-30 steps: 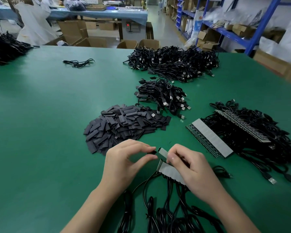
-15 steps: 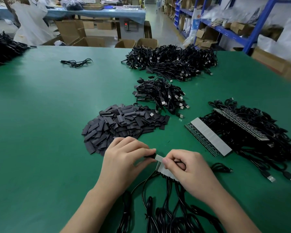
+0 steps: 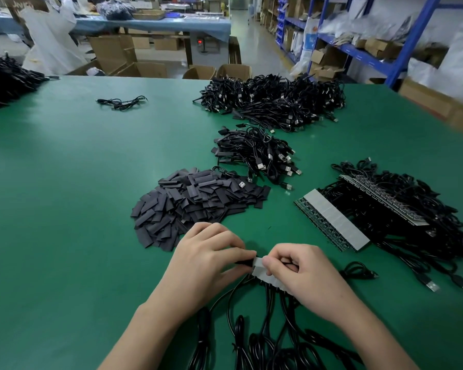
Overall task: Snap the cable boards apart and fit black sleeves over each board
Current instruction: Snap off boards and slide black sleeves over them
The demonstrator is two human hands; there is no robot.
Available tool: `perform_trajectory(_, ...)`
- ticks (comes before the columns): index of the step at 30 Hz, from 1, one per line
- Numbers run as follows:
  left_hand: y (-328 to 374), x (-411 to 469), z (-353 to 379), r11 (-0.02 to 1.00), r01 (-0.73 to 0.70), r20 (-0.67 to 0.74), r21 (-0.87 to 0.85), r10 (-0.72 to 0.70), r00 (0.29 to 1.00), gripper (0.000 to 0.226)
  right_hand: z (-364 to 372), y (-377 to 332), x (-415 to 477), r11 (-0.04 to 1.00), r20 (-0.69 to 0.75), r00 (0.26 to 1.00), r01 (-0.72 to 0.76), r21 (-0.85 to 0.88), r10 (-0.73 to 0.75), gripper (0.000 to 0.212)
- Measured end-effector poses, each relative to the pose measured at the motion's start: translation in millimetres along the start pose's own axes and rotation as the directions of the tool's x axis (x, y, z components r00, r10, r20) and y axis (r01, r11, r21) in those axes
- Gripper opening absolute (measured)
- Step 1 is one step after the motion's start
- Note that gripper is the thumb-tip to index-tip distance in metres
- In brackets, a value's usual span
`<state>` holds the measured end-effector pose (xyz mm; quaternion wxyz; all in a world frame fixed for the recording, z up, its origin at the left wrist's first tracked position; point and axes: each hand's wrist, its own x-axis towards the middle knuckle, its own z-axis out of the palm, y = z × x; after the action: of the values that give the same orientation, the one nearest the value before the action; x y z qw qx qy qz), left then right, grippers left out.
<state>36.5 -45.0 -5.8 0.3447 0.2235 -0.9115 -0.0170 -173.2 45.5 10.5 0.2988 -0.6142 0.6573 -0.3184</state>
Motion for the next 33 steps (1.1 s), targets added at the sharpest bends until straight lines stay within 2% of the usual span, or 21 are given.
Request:
perform_trajectory(5, 6.8, 0.4, 2.4, 0.999, -0.013, 0.026, -0.049, 0.014, 1.000, 0.014, 4.3, -2.4, -0.2, 0.999, 0.040, 0.999, 0.005, 0.033, -0.007, 0.034)
perform_trajectory(7, 9.1, 1.1, 3.1, 0.997, 0.000, 0.027, -0.074, 0.002, 1.000, 0.015, 5.4, -2.2, -0.6, 0.999, 0.037, 0.999, 0.008, 0.033, -0.009, 0.030)
perform_trajectory(10, 9.7, 1.6, 1.9, 0.987, 0.069, 0.036, -0.144, -0.065, 0.997, 0.015, 3.2, -3.0, 0.7, 0.997, 0.010, 1.000, -0.003, 0.074, 0.002, 0.018)
perform_trajectory(18, 11.1, 1.3, -3.4, 0.944, 0.205, 0.119, -0.260, -0.179, 0.977, 0.021, -11.0, -11.1, -2.5, 0.981, 0.011, 1.000, 0.009, 0.192, -0.012, 0.013)
perform_trajectory(23, 12.0, 1.7, -3.3, 0.896, 0.286, 0.141, -0.340, -0.252, 0.957, 0.025, -11.8, -8.4, -0.1, 0.984, -0.009, 1.000, -0.010, 0.177, 0.011, 0.015)
perform_trajectory(26, 11.3, 2.0, -4.3, 0.889, 0.296, 0.157, -0.351, -0.255, 0.954, 0.017, -10.7, -8.0, -0.2, 0.981, -0.001, 1.000, -0.019, 0.193, 0.019, 0.017)
perform_trajectory(33, 14.8, 1.0, -2.9, 0.876, 0.286, 0.173, -0.388, -0.235, 0.956, 0.016, -7.6, -7.2, 0.3, 0.958, 0.023, 0.998, -0.055, 0.280, 0.051, 0.021)
